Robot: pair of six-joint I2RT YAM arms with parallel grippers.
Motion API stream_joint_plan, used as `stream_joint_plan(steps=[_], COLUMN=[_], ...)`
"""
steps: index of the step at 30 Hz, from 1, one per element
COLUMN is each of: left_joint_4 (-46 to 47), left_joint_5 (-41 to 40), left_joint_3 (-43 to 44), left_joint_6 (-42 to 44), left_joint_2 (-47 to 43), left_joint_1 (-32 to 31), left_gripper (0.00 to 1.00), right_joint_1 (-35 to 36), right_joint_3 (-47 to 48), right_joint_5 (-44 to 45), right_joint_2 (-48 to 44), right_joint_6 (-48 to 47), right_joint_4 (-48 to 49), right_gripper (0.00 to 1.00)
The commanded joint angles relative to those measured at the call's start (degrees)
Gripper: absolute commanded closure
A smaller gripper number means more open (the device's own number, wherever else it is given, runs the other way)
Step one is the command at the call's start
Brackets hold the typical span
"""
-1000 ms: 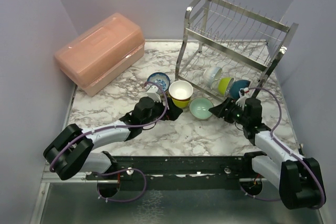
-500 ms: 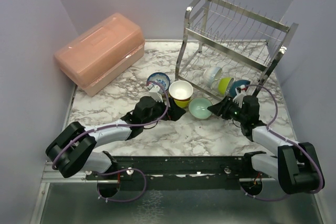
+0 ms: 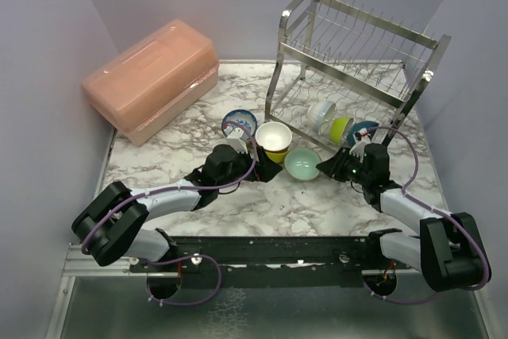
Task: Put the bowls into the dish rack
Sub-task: Pick up the bowl from the center of the board.
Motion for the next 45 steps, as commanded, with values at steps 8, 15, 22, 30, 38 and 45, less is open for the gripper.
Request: stream_joint_plan(steps=[8,15,22,30,38,45], left_joint_4=[1.74,1.97,6.18,13.73,18.61,19.05], left_joint_5=[0.23,1.44,4.58,8.35,9.0,9.29], left_joint_3=[2.85,3.76,2.54,0.98,-0.56,-1.36], left_joint_6=[-1.05,-2.56,-7.48,-13.31,-16.1,-15.24], left_joint_2=[-1.07,-0.42,2.3,5.73,5.28,2.16], left_joint_1=[0.18,0.15,0.11,-0.22,-0.33,-0.25], left_gripper=[0.01,0.01,0.01,0.01,0.01,0.01], right_joint_1=[-0.05,-0.1,-0.1,-0.1,-0.06,-0.08], right_joint_3=[0.91,1.6,1.61,2.24,3.1,4.78], right_joint_5=[4.13,3.9,2.01,-1.16,-4.35,-6.47], right_joint_2=[-1.42,-5.34,-10.0,-16.36,-20.74,-24.06], right_joint_6=[0.1,-0.68,-0.78,-0.4,1.56,2.94], right_joint_4=[-7.36,-9.83,-10.88,-11.81,-10.4,-8.69], right_gripper=[0.91,1.0,0.99,1.0,0.99,1.0])
